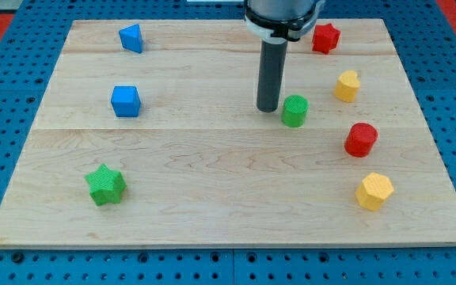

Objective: Move the green circle closer to the red circle

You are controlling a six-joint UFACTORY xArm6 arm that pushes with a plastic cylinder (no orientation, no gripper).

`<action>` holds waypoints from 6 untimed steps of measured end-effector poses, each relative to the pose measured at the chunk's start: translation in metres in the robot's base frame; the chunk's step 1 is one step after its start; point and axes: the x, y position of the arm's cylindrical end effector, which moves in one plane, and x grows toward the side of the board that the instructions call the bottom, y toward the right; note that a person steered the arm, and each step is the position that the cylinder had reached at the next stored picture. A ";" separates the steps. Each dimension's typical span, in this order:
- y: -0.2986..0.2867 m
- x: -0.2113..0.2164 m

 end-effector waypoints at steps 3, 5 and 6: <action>0.007 0.004; 0.023 0.004; 0.035 0.005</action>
